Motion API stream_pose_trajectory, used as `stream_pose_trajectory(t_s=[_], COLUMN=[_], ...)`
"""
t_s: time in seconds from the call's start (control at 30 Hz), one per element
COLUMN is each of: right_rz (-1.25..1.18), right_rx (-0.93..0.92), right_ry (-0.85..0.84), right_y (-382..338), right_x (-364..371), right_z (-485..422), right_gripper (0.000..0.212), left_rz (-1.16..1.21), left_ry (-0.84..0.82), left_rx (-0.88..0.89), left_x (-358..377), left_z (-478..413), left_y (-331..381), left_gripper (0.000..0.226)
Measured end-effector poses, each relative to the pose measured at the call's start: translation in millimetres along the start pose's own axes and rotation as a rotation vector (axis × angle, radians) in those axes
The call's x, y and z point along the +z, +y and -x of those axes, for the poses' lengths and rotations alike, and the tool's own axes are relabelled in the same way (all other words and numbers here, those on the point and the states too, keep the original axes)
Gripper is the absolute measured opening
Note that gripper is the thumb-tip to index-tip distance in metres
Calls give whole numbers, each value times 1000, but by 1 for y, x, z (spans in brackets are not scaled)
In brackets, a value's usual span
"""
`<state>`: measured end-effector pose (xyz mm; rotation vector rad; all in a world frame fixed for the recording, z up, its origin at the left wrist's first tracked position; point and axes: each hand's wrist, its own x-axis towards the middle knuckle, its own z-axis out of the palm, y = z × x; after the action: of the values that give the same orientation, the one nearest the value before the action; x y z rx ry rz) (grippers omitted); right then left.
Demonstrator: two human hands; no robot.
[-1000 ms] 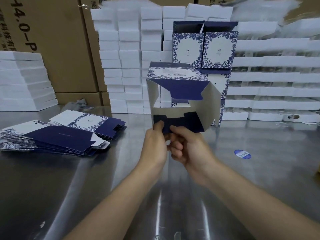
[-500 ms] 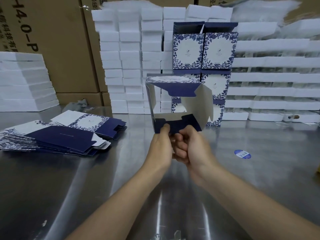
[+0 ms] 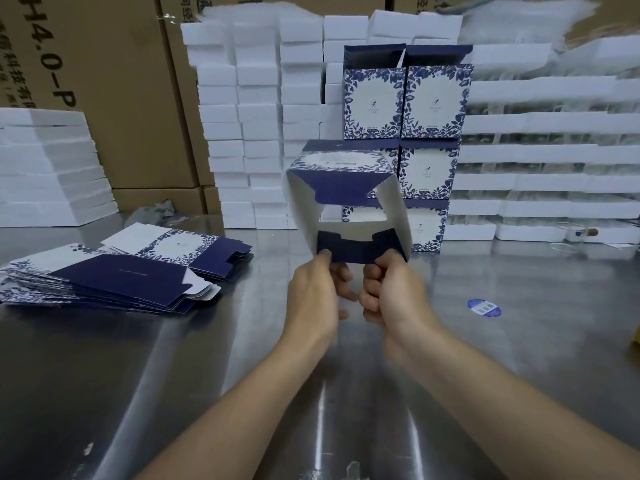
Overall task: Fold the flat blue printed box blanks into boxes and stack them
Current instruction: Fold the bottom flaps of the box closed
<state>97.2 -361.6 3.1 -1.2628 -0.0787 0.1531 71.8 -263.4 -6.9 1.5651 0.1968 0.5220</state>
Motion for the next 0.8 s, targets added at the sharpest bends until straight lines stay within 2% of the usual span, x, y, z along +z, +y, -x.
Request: stream_pose_trajectory(t_s=[0.1, 0.33, 0.53, 0.7, 0.8], right_rz=[46, 34, 12, -5, 16], right_rx=[36, -26, -42, 5, 3], right_ry=[-25, 49, -15, -168, -190], right_y=[-4, 1, 6, 7, 6], right_x=[-6, -7, -6, -3, -1], right_z=[-3, -10, -7, -4, -4], right_gripper=[33, 35, 34, 41, 45], left_rz=[-33, -13, 56, 123, 110], left_ry=[17, 16, -120, -88, -128], left_rx=[25, -59, -118, -137, -147], left_x=[-2, -2, -4, -5, -4], left_z=[0, 1, 2, 1, 3], left_y=[2, 4, 6, 7, 6], left_gripper=[39, 38, 38, 47, 48])
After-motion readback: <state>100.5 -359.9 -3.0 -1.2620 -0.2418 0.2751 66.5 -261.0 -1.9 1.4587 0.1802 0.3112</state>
